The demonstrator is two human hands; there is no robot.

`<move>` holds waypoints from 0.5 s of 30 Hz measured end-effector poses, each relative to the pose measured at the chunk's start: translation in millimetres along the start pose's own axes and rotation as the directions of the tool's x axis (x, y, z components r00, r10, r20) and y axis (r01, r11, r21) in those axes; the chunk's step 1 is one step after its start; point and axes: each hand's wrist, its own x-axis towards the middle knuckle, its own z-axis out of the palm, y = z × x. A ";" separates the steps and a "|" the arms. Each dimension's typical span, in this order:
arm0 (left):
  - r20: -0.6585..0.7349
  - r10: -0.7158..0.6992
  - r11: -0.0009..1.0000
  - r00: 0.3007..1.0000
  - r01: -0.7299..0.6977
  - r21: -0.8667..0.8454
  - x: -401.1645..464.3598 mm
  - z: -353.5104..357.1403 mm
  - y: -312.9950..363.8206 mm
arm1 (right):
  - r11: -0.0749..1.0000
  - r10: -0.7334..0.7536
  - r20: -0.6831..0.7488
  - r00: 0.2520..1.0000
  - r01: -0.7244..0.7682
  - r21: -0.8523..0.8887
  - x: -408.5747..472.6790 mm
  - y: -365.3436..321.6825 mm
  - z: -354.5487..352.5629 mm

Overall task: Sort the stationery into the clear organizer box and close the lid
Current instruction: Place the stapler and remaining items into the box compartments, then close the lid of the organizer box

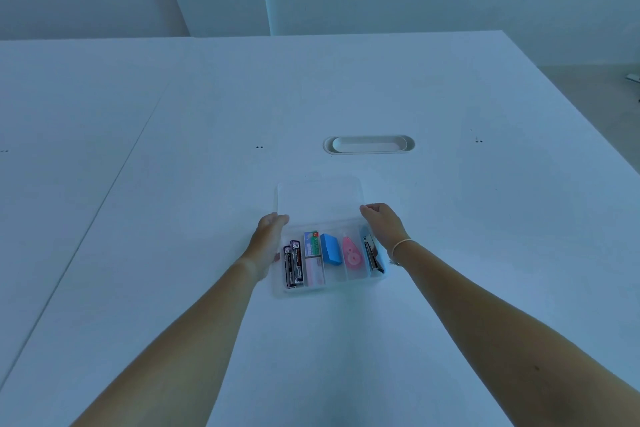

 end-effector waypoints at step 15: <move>0.038 -0.090 0.940 0.995 0.097 -0.326 3.0 -8.6 11.8 | 0.871 0.076 0.142 0.987 -0.135 0.472 8.8 3.3 -15.7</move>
